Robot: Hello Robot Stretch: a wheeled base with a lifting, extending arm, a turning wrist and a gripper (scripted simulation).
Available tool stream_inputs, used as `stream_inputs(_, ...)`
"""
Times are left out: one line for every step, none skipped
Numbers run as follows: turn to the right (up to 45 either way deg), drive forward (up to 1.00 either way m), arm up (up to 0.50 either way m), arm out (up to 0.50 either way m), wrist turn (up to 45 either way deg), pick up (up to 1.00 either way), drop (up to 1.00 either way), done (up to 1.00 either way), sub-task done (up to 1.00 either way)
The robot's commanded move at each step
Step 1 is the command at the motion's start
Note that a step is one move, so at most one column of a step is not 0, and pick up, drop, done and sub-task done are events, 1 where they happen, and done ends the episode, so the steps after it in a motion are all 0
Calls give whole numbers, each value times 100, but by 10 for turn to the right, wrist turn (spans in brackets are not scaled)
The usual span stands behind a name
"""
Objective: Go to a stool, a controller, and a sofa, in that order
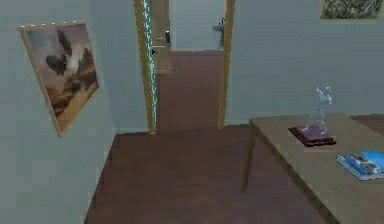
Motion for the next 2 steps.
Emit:
stream_inputs(0,5,0,0,0,0,0,0,0)
stream_inputs(0,100,0,0,0,0,0,0,0)
